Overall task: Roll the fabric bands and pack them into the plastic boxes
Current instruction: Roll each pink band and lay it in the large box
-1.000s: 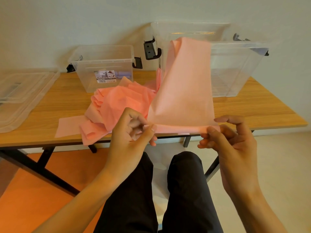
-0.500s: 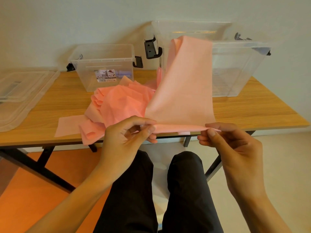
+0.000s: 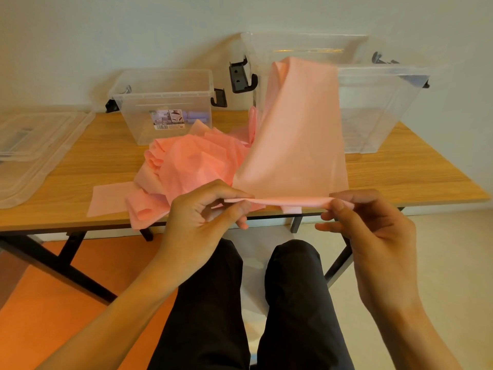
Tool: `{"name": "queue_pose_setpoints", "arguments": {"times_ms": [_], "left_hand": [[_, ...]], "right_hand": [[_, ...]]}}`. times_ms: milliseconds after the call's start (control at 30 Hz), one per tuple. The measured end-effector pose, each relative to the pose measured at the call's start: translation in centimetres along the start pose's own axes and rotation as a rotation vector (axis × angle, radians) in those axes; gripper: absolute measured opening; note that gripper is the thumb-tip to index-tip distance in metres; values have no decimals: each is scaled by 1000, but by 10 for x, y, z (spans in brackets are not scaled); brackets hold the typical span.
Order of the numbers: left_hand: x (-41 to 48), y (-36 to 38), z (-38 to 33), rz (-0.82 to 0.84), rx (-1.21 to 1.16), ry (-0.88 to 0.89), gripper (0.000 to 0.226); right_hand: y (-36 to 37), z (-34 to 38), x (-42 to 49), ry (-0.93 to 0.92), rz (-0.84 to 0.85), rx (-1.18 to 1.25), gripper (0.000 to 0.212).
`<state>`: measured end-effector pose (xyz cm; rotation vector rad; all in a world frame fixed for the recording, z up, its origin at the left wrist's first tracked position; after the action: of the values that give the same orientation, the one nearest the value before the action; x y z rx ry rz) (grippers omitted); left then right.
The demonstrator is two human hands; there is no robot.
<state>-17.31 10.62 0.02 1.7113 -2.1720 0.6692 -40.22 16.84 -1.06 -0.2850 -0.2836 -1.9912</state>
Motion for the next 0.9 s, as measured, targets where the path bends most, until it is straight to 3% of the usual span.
{"name": "queue_pose_setpoints", "arguments": {"times_ms": [300, 733, 900], "left_hand": [[-1, 9, 0, 20, -45, -77, 10], [-5, 5, 7, -97, -172, -109, 8], [-3, 6, 7, -128, -195, -128, 12]], "right_hand": [[-2, 1, 1, -6, -42, 38, 12], [-1, 2, -3, -33, -12, -8, 20], [-3, 4, -1, -20, -32, 12, 14]]}}
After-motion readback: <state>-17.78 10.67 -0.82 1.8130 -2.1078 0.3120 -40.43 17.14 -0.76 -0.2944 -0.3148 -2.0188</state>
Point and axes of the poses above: each hand's wrist, its own x-axis towards the middle knuckle, its own y-axis out of the palm, z = x × y, the point moved 7 cm from there along x, towards the middle knuckle, and after that the axes turned 2 degrees about -z, right-handed, at the moved point
